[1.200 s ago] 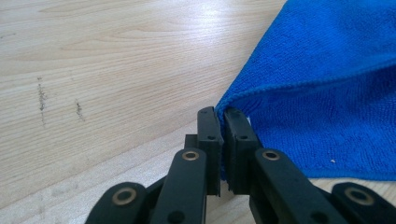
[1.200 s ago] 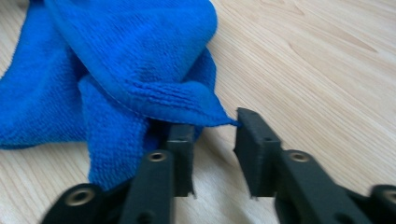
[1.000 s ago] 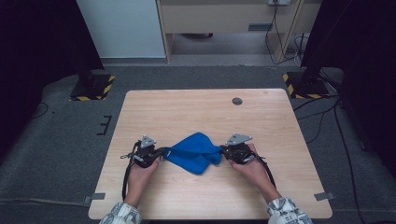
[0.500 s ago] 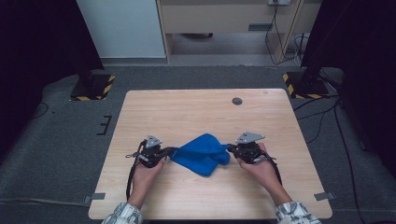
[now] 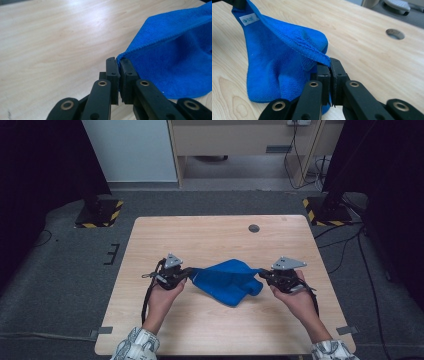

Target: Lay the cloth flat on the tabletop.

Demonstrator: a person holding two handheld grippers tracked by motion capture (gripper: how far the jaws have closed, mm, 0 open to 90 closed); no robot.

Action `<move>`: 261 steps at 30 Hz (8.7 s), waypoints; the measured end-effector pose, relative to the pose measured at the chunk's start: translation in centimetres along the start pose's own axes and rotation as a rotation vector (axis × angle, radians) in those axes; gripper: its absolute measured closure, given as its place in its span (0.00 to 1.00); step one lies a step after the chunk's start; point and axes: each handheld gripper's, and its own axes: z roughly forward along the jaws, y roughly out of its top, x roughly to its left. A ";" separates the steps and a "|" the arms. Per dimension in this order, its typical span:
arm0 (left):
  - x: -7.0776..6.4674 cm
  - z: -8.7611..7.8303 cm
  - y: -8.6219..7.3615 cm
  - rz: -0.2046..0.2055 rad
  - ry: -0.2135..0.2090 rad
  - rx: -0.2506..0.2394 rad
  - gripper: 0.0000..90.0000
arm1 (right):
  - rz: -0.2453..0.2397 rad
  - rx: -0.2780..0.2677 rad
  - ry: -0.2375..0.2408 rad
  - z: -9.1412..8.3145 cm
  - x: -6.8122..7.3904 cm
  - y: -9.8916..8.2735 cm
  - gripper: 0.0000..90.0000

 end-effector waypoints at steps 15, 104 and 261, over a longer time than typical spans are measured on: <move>0.7 -1.5 3.5 -0.010 0.010 -0.037 0.96 | 0.017 -0.066 -0.034 -1.4 -0.9 3.2 0.98; -1.6 -4.7 7.2 0.033 -0.024 -0.214 0.97 | 0.051 -0.186 -0.126 -6.2 -2.6 6.5 0.99; 7.0 3.0 5.3 -0.099 0.122 0.016 0.58 | 0.144 0.113 -0.314 6.2 -6.6 4.0 0.37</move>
